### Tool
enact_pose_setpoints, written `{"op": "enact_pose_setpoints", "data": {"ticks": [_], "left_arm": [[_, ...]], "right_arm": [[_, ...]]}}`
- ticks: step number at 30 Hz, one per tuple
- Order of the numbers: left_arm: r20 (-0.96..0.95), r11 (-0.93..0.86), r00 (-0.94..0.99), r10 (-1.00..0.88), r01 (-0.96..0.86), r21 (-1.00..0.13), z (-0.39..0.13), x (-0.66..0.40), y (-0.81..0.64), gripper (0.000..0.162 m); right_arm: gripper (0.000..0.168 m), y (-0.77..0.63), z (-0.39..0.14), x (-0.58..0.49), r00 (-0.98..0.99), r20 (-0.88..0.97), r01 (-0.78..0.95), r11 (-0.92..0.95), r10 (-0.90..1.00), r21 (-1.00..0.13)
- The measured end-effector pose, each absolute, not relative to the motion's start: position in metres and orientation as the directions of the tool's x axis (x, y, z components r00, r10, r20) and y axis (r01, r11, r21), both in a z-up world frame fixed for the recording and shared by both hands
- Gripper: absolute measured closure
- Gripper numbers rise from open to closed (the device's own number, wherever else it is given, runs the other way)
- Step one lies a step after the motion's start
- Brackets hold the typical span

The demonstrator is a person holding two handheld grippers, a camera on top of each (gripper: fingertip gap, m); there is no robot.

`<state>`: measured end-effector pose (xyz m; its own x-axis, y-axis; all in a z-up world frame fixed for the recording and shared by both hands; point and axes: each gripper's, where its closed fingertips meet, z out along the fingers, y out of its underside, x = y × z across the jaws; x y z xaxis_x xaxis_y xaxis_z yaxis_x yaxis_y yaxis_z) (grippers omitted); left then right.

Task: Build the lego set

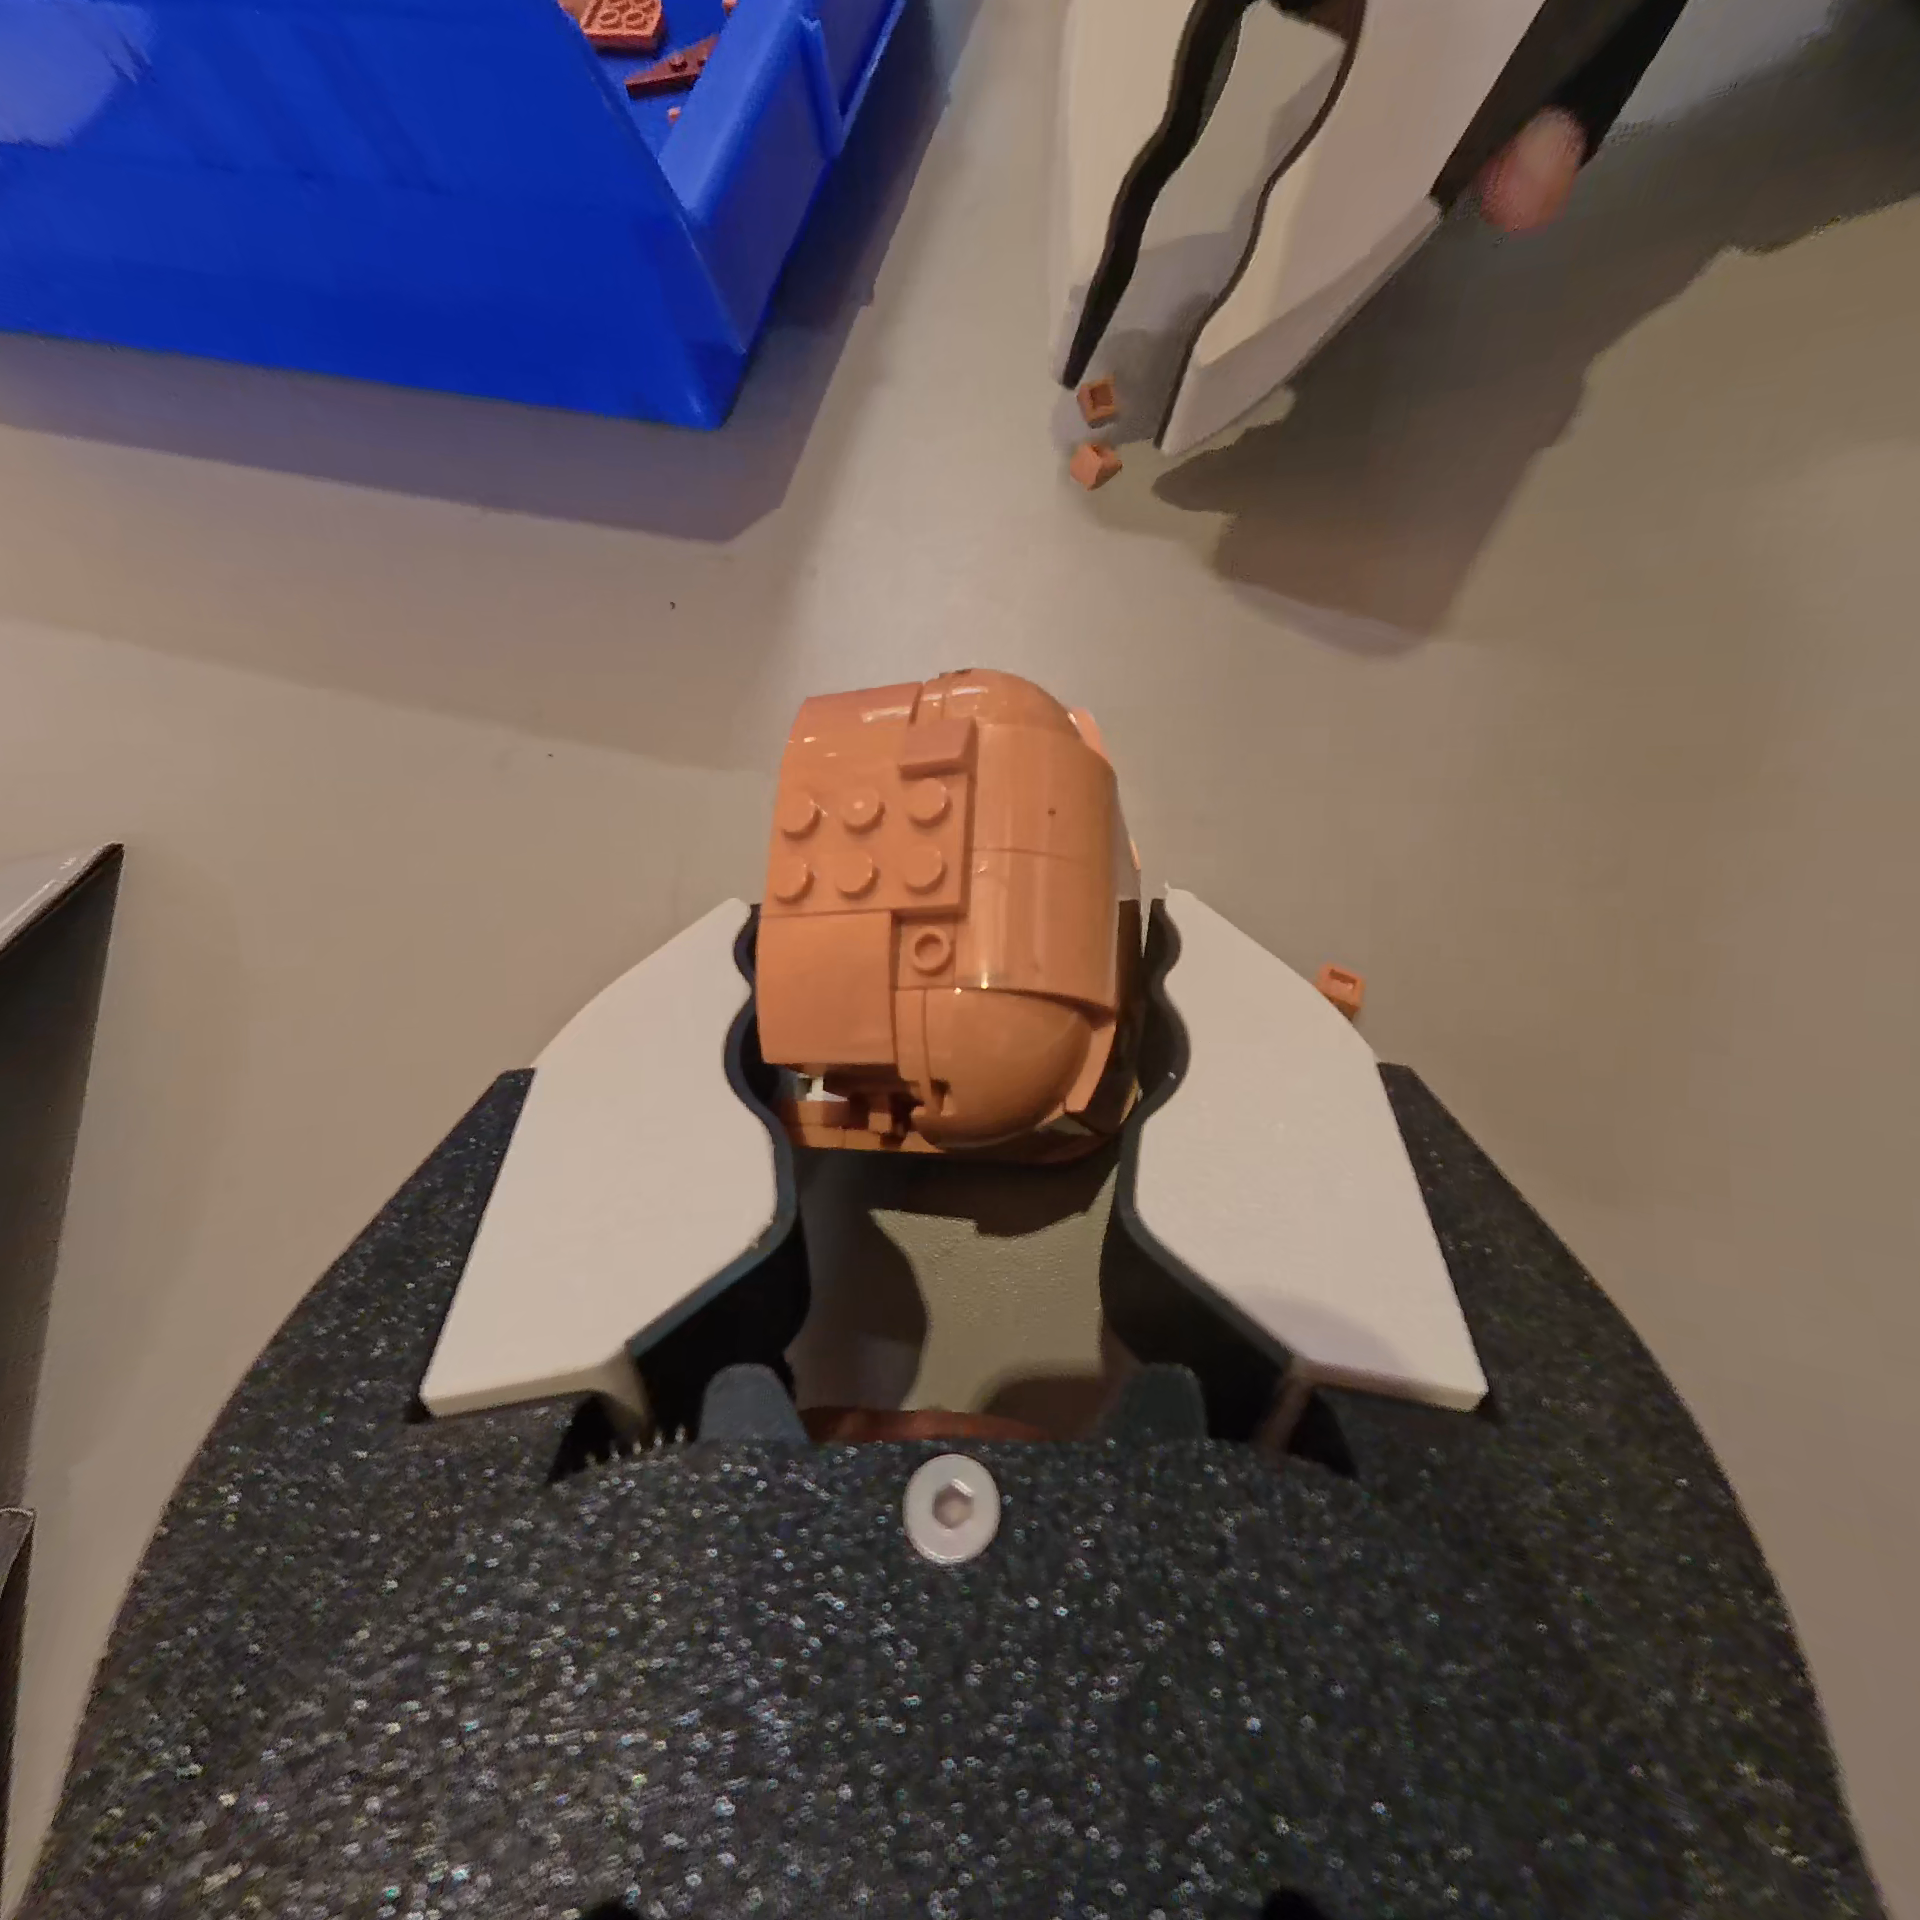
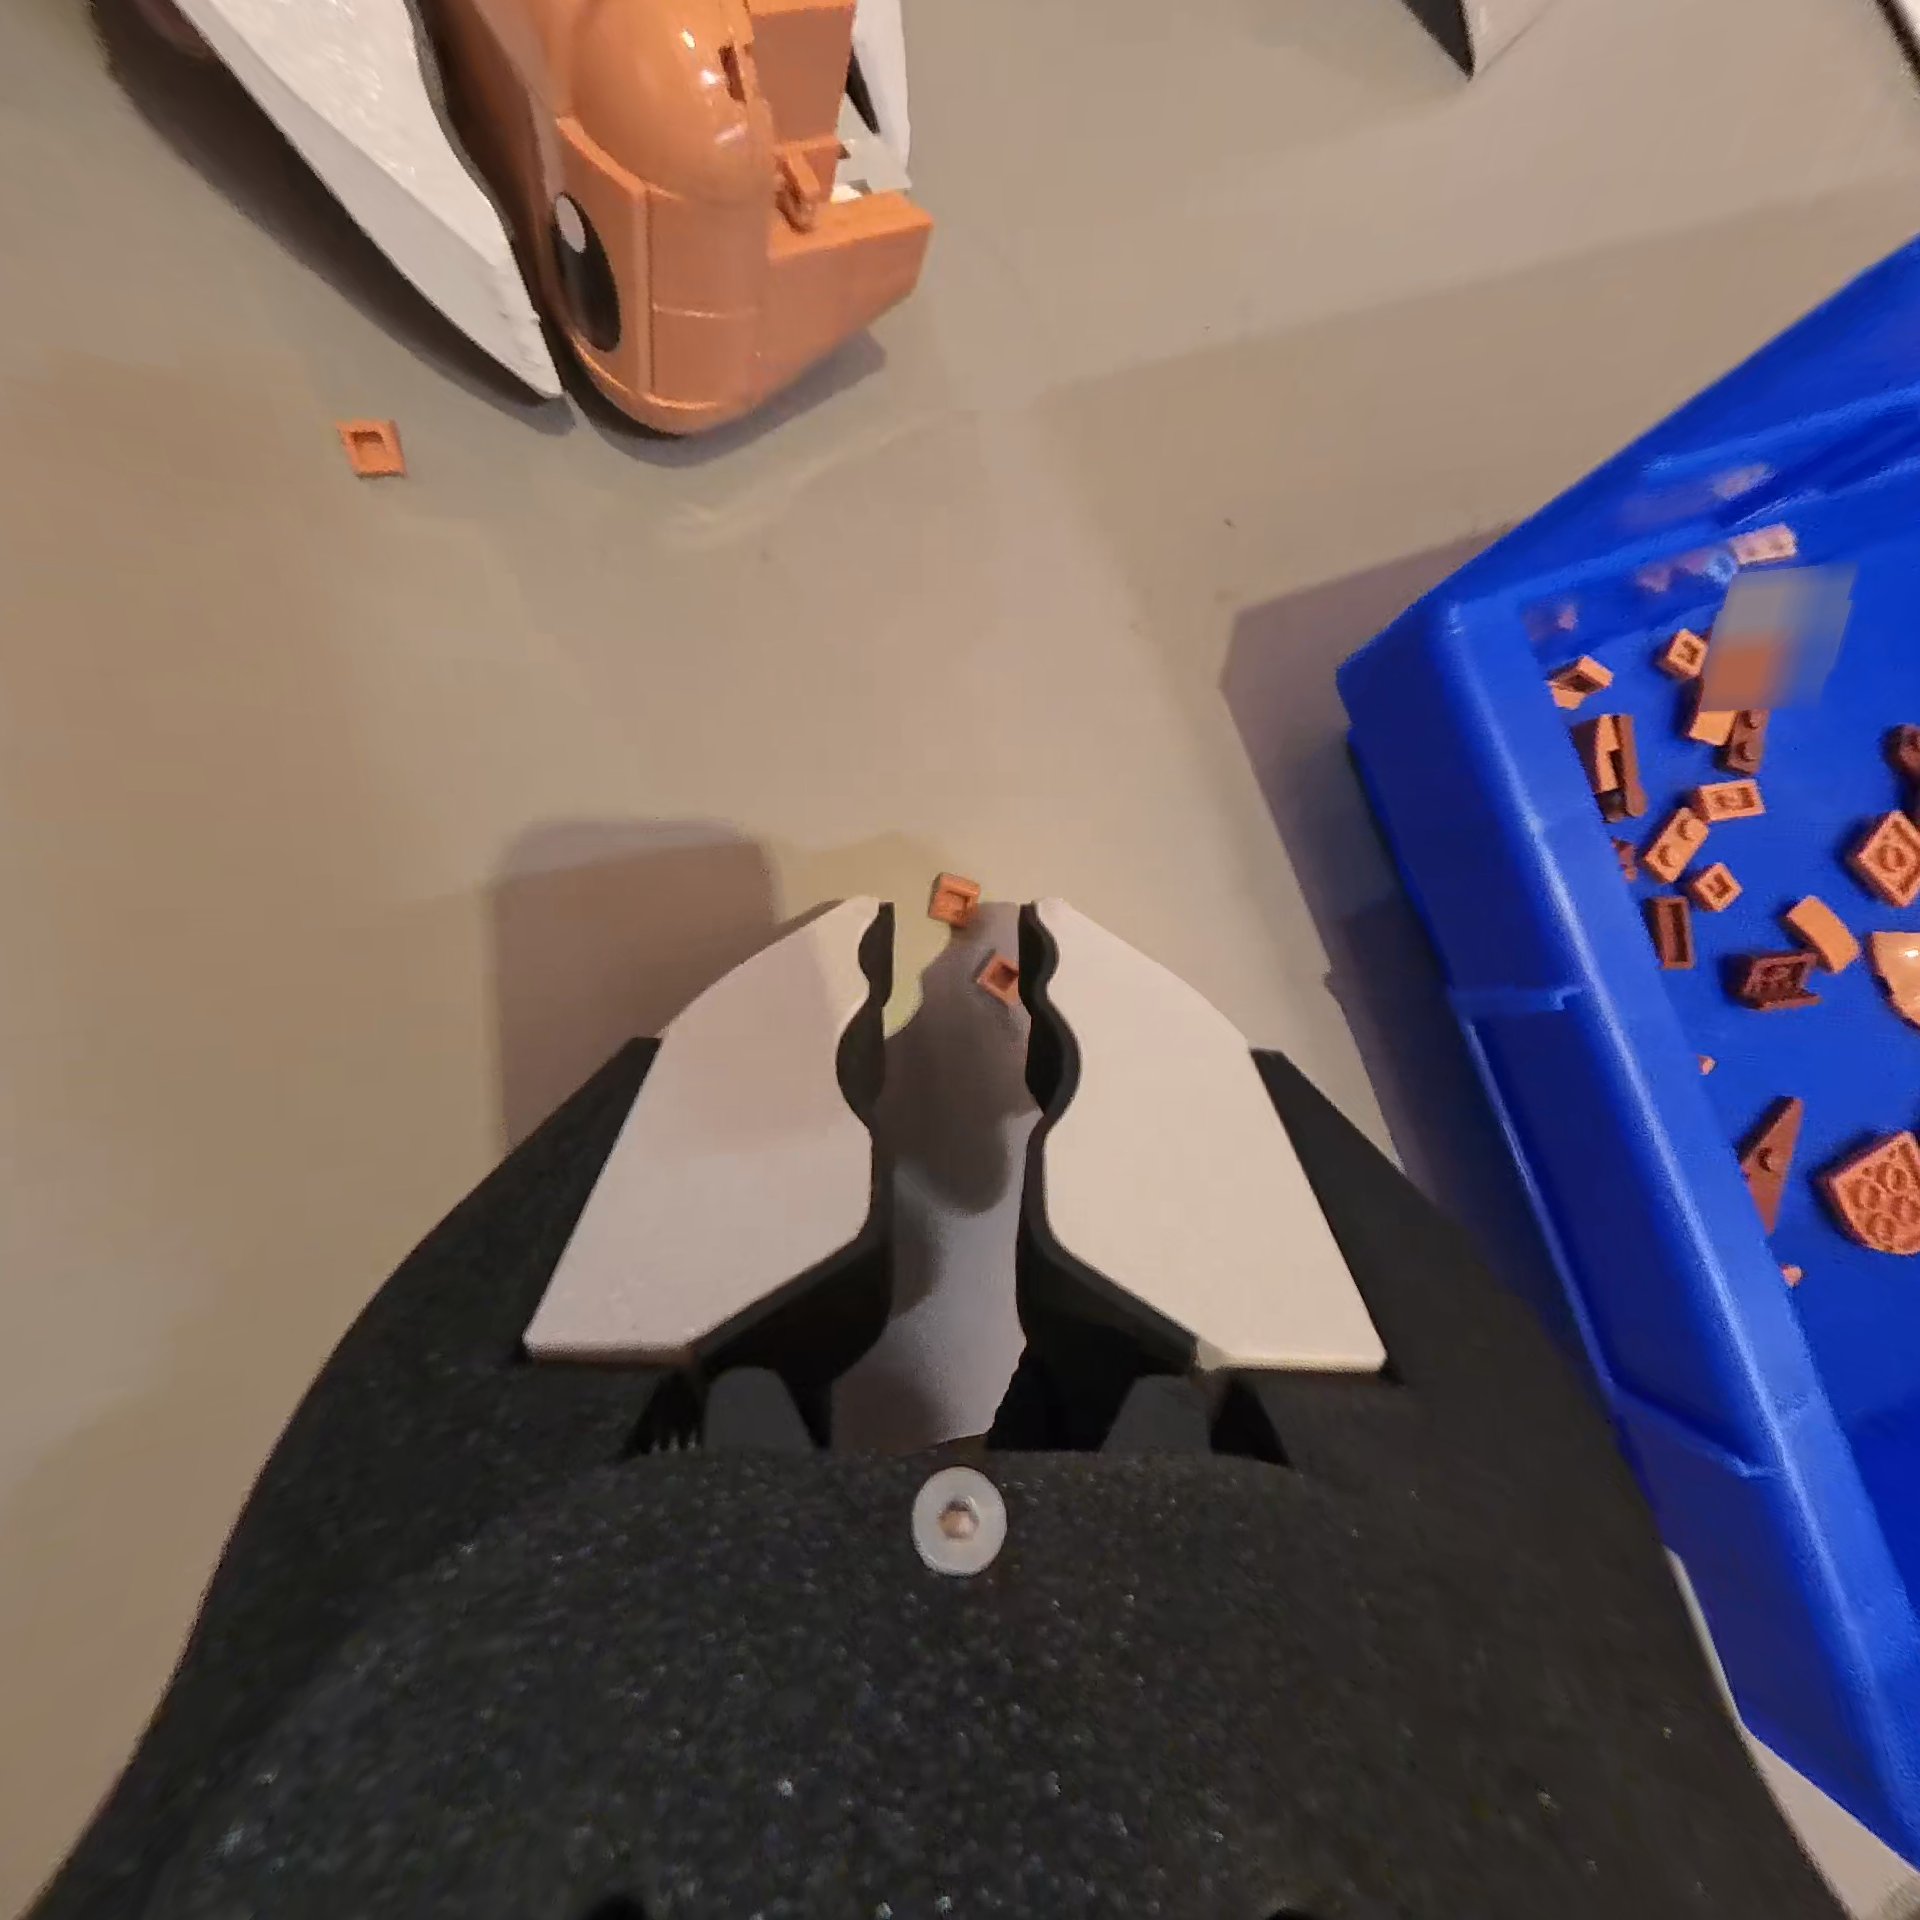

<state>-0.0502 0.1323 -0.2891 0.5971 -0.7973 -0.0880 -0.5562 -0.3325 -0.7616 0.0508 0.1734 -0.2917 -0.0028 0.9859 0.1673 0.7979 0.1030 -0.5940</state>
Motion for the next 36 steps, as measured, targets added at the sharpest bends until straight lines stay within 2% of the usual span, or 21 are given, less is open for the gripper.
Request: {"op": "enact_pose_setpoints", "data": {"ticks": [4,6,11,17,20,24,27,29,33,36], "left_arm": [[-0.084,-0.328,0.589,-0.803,-0.556,-0.764,-0.289,-0.05,0.131,0.093],[-0.08,-0.324,0.584,-0.808,-0.553,-0.767,-0.289,-0.05,0.131,0.093],[-0.067,-0.321,0.571,-0.818,-0.55,-0.771,-0.289,-0.048,0.128,0.093],[-0.052,-0.311,0.553,-0.832,-0.541,-0.781,-0.287,-0.049,0.125,0.093],[-0.058,-0.271,0.544,-0.837,-0.504,-0.82,-0.276,-0.053,0.126,0.092],[-0.125,-0.167,0.542,-0.831,-0.459,-0.873,-0.252,-0.063,0.129,0.091],[-0.238,0.002,0.518,-0.821,-0.415,-0.91,-0.224,-0.062,0.126,0.094],[-0.333,0.15,0.488,-0.807,-0.375,-0.915,-0.205,-0.055,0.117,0.102],[-0.518,0.395,0.435,-0.736,-0.345,-0.851,-0.186,-0.043,0.1,0.117],[-0.598,0.466,0.413,-0.687,-0.38,-0.799,-0.187,-0.042,0.098,0.127]], "right_arm": [[0.15,0.177,-0.298,0.046,0.014,0.15,0.815,0.076,0.989,-0.574],[0.16,0.173,-0.299,0.044,0.002,0.135,0.813,0.077,0.991,-0.577],[0.161,0.17,-0.296,0.037,-0.017,0.14,0.796,0.098,0.99,-0.597],[0.161,0.151,-0.251,0.0,-0.079,0.1,0.59,0.128,0.992,-0.797],[0.161,0.137,-0.224,-0.017,-0.133,-0.032,0.461,0.033,0.991,-0.887],[0.161,0.121,-0.195,-0.03,-0.247,-0.265,0.322,-0.179,0.932,-0.93],[0.161,0.112,-0.182,-0.035,-0.331,-0.461,0.29,-0.376,0.824,-0.88],[0.161,0.105,-0.178,-0.038,-0.376,-0.588,0.317,-0.497,0.716,-0.808],[0.161,0.093,-0.185,-0.046,-0.387,-0.766,0.414,-0.646,0.513,-0.641],[0.161,0.089,-0.192,-0.053,-0.354,-0.821,0.447,-0.69,0.447,-0.569]]}}
